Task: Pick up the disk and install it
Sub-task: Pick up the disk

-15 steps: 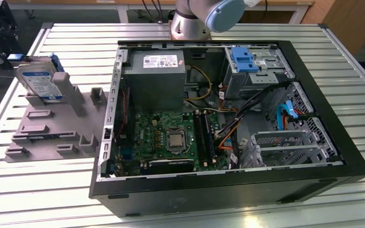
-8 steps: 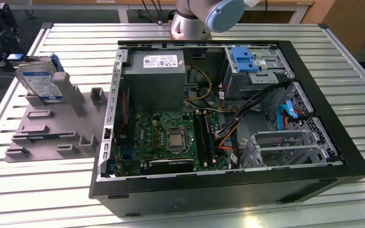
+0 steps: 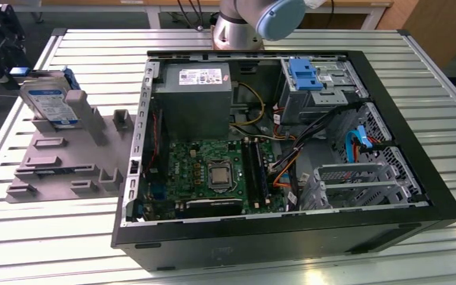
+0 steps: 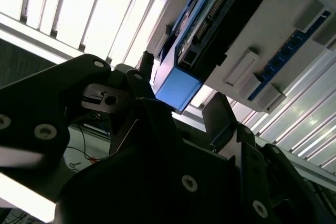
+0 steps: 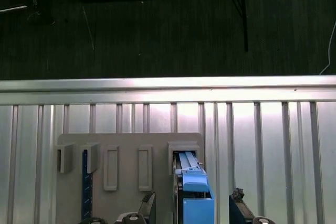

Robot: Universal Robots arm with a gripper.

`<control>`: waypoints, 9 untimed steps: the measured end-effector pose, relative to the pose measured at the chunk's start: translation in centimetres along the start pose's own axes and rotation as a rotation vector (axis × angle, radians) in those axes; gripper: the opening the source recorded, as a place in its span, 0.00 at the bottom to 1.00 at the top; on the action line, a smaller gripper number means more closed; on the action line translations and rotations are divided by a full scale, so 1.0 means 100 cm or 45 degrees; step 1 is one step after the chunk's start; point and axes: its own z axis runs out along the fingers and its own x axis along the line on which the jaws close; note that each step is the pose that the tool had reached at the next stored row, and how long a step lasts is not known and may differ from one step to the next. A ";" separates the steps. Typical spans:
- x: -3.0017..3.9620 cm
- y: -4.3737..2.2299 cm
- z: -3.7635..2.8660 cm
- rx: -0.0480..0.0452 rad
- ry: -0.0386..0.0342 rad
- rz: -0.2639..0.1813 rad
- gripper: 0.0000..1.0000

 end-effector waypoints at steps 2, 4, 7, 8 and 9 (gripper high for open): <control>-0.0004 0.0000 0.0023 0.000 0.0000 0.000 0.65; -0.0005 0.0000 0.0047 0.000 0.0000 0.000 0.65; -0.0005 0.0000 0.0079 0.000 0.0000 0.000 0.63; -0.0005 0.0000 0.0090 0.000 0.0000 0.000 0.56; -0.0005 0.0000 0.0100 0.000 0.0000 0.000 0.56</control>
